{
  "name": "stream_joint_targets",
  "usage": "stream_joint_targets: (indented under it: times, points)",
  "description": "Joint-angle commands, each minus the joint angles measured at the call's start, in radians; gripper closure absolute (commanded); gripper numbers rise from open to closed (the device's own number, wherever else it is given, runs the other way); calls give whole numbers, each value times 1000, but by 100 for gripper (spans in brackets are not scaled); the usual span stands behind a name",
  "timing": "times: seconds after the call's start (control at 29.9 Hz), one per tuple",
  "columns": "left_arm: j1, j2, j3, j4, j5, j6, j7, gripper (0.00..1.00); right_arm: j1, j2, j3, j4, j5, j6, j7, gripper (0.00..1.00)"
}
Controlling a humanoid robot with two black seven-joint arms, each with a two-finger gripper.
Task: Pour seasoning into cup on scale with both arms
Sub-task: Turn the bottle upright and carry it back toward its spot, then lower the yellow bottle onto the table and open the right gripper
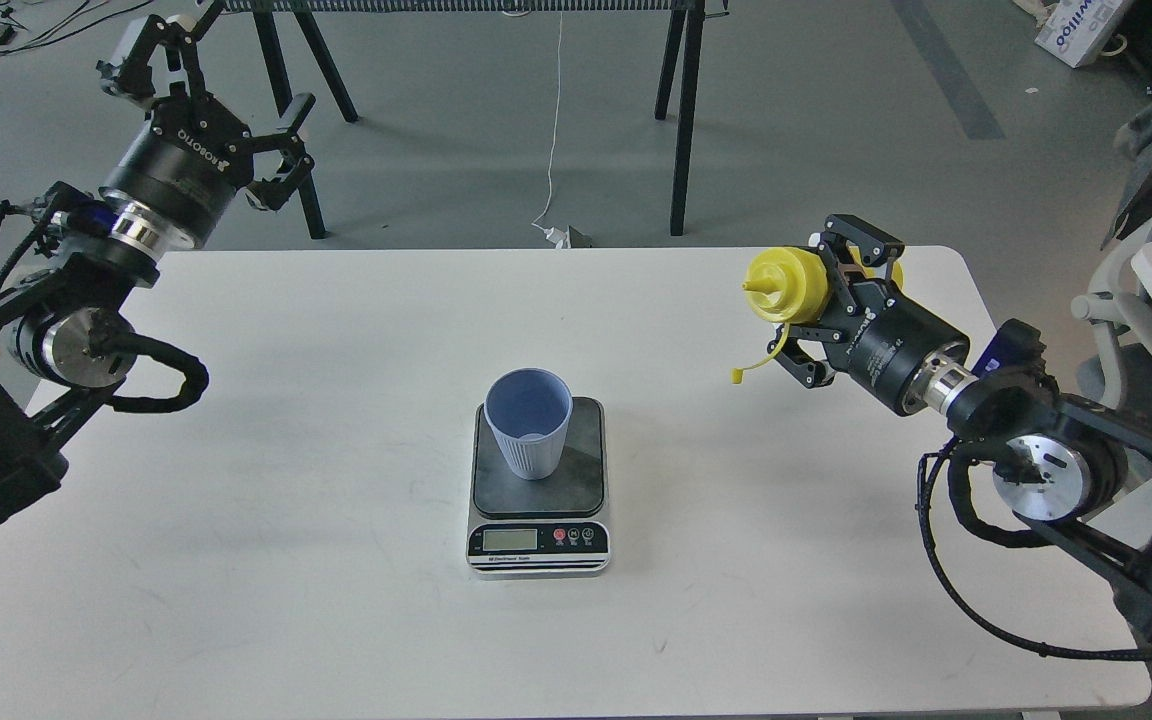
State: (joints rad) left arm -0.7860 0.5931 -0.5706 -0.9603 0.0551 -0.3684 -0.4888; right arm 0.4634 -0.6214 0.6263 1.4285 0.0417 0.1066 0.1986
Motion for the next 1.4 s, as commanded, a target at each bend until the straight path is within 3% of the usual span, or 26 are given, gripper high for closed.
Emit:
stream_joint_targets:
  times: [0.0,0.17,0.3,0.63,0.97,1.24,1.37]
  points:
    - [5,-1,0,-2,0,3,0,0,-153,41,95,0,72,122,-1,62]
    - [27,1,0,-8,0,2,0,0,-281,78,188,-10,229,225,8,62]
    - [34,1,0,-8,0,0,0,0,-367,104,231,-20,339,382,24,61]
    - [34,2,-34,-8,0,-3,0,0,-474,189,231,-158,401,382,44,61]
    - [34,-3,-37,-8,0,-1,0,0,-497,190,224,-160,409,382,44,59]
    - [34,2,-44,-8,0,-3,0,0,-497,192,222,-160,408,382,42,50]
    - [34,4,-49,-9,0,-3,0,0,-499,192,220,-158,408,382,42,34]
